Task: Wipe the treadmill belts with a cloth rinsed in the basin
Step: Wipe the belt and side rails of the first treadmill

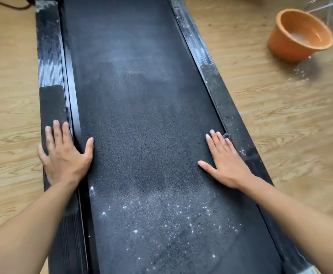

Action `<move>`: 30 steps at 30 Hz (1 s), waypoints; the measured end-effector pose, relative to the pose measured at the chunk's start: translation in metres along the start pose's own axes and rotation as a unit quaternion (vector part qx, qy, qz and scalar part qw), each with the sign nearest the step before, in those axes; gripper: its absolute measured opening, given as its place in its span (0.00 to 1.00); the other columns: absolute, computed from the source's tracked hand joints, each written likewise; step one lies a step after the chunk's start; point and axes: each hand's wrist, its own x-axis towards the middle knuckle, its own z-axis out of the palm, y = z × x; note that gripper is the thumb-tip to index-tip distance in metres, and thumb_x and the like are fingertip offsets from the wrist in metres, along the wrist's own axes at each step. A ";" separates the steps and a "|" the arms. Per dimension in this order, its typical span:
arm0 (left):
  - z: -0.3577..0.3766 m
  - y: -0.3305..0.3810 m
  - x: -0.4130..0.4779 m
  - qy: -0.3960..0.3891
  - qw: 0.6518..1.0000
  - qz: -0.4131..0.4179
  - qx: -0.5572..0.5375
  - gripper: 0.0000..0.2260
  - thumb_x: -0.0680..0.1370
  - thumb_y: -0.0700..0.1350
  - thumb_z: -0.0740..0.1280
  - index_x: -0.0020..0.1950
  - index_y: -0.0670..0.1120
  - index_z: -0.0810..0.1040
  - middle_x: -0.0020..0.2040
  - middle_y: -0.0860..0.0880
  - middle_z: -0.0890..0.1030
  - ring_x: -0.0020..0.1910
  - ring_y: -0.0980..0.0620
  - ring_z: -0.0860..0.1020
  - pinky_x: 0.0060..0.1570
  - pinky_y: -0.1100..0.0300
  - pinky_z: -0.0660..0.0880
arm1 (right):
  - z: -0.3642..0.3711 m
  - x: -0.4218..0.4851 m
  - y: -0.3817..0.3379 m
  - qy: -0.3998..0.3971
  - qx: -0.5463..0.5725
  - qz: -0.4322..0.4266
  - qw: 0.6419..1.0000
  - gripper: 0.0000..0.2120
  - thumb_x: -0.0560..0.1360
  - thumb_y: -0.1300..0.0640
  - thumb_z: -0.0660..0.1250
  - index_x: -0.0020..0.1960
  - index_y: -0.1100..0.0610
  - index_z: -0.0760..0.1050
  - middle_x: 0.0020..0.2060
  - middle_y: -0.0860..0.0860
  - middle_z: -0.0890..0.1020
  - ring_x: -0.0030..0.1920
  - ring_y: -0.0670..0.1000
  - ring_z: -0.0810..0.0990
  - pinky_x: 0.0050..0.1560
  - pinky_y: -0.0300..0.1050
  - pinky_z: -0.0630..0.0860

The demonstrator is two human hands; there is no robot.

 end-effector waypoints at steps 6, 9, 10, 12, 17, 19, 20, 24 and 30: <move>-0.005 -0.007 0.001 -0.046 0.999 0.021 0.004 0.43 0.78 0.74 0.46 0.86 0.49 0.51 0.87 0.52 0.45 0.85 0.52 0.42 0.81 0.37 0.45 | -0.038 0.009 0.017 -0.022 0.066 -0.016 0.997 0.31 0.78 0.67 0.61 0.80 0.57 0.65 0.82 0.54 0.63 0.81 0.55 0.62 0.79 0.41 0.53; -0.005 -0.008 -0.002 -0.037 0.999 0.021 0.004 0.42 0.78 0.73 0.46 0.86 0.48 0.52 0.87 0.52 0.46 0.85 0.52 0.43 0.81 0.38 0.46 | -0.052 0.023 0.028 -0.054 0.092 -0.021 0.994 0.27 0.74 0.69 0.61 0.71 0.55 0.75 0.71 0.50 0.74 0.72 0.57 0.72 0.73 0.45 0.65; -0.004 -0.007 -0.002 -0.031 0.999 0.017 0.003 0.42 0.79 0.72 0.47 0.86 0.48 0.53 0.87 0.52 0.47 0.85 0.51 0.43 0.81 0.38 0.46 | -0.053 0.028 0.032 -0.063 0.095 -0.026 0.993 0.29 0.72 0.69 0.60 0.70 0.52 0.75 0.69 0.48 0.75 0.70 0.57 0.73 0.72 0.50 0.69; -0.003 -0.006 -0.002 -0.022 1.000 0.010 0.002 0.41 0.79 0.71 0.49 0.85 0.48 0.55 0.87 0.51 0.49 0.85 0.51 0.45 0.81 0.38 0.46 | -0.051 0.036 0.039 -0.065 0.036 -0.050 0.996 0.32 0.71 0.69 0.62 0.73 0.50 0.72 0.67 0.47 0.74 0.67 0.53 0.74 0.66 0.53 0.73; -0.001 -0.005 -0.001 -0.012 1.000 0.009 0.004 0.40 0.78 0.70 0.51 0.85 0.48 0.56 0.87 0.51 0.50 0.85 0.50 0.47 0.80 0.37 0.48 | -0.064 0.059 0.029 -0.048 -0.071 -0.068 0.994 0.14 0.77 0.57 0.71 0.61 0.45 0.78 0.49 0.45 0.75 0.57 0.53 0.78 0.56 0.48 0.68; 0.000 -0.005 -0.001 -0.006 1.000 0.009 0.004 0.40 0.78 0.70 0.51 0.85 0.48 0.56 0.87 0.50 0.51 0.85 0.50 0.47 0.80 0.37 0.48 | -0.078 0.070 0.025 -0.097 -0.019 -0.037 0.994 0.07 0.77 0.54 0.74 0.48 0.44 0.78 0.48 0.43 0.73 0.56 0.50 0.76 0.55 0.47 0.71; 0.000 -0.004 -0.001 -0.004 1.000 0.010 0.004 0.40 0.78 0.70 0.51 0.85 0.48 0.57 0.87 0.50 0.51 0.85 0.50 0.47 0.80 0.37 0.49 | -0.082 0.075 0.024 -0.104 0.014 -0.034 0.994 0.08 0.76 0.54 0.75 0.45 0.45 0.77 0.48 0.44 0.73 0.55 0.49 0.75 0.55 0.47 0.72; 0.001 -0.003 0.001 0.008 1.000 0.013 0.006 0.40 0.78 0.69 0.53 0.84 0.47 0.58 0.86 0.49 0.53 0.85 0.48 0.50 0.79 0.35 0.51 | -0.110 0.095 -0.003 -0.034 0.250 0.016 0.968 0.06 0.75 0.60 0.72 0.42 0.53 0.75 0.42 0.50 0.83 0.43 0.49 0.79 0.45 0.45 0.74; 0.002 -0.003 0.000 0.023 0.999 0.016 0.016 0.40 0.78 0.68 0.54 0.84 0.45 0.60 0.86 0.48 0.54 0.85 0.47 0.52 0.79 0.36 0.51 | -0.121 0.107 -0.056 -0.010 0.760 0.166 0.629 0.08 0.79 0.65 0.60 0.54 0.58 0.76 0.49 0.60 0.83 0.45 0.57 0.82 0.40 0.46 0.82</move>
